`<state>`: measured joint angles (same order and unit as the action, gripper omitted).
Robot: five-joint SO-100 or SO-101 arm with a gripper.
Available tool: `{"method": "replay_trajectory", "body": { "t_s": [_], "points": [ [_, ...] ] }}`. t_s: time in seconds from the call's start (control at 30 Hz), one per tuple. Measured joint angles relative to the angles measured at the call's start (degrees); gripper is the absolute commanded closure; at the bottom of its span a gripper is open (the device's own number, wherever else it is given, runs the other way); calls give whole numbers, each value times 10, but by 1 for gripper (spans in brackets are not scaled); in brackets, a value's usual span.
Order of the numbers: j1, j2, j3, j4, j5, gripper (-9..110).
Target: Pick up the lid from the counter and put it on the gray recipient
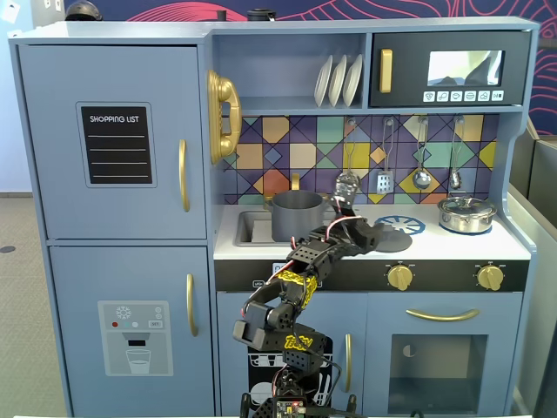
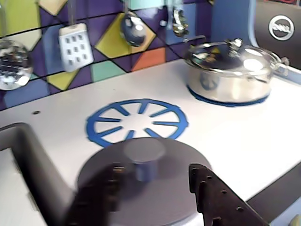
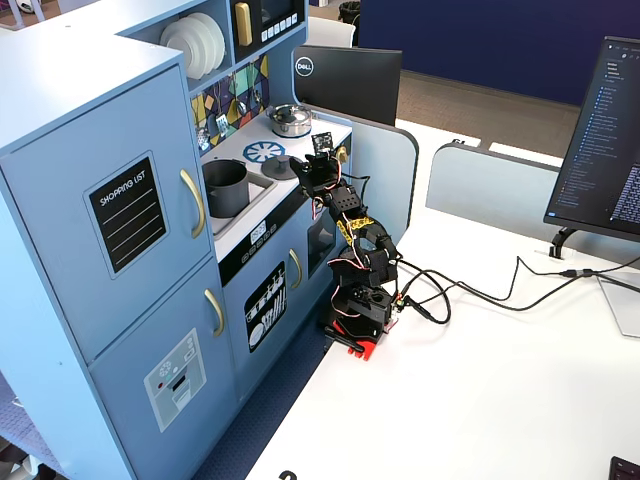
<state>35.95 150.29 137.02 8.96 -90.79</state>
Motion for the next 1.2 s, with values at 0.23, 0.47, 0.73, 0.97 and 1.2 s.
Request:
{"method": "replay_trajectory", "body": {
  "t_s": [0.23,0.47,0.73,0.97,1.2],
  "points": [
    [17,-54,1,-62,-3,61],
    [7,-143,11,-188,-32,65],
    [4,-219,8,-226,-44,67],
    [4,-294,-38,-251,-44,69],
    [4,-362,-96,-258,-44,69]
  ]
}}
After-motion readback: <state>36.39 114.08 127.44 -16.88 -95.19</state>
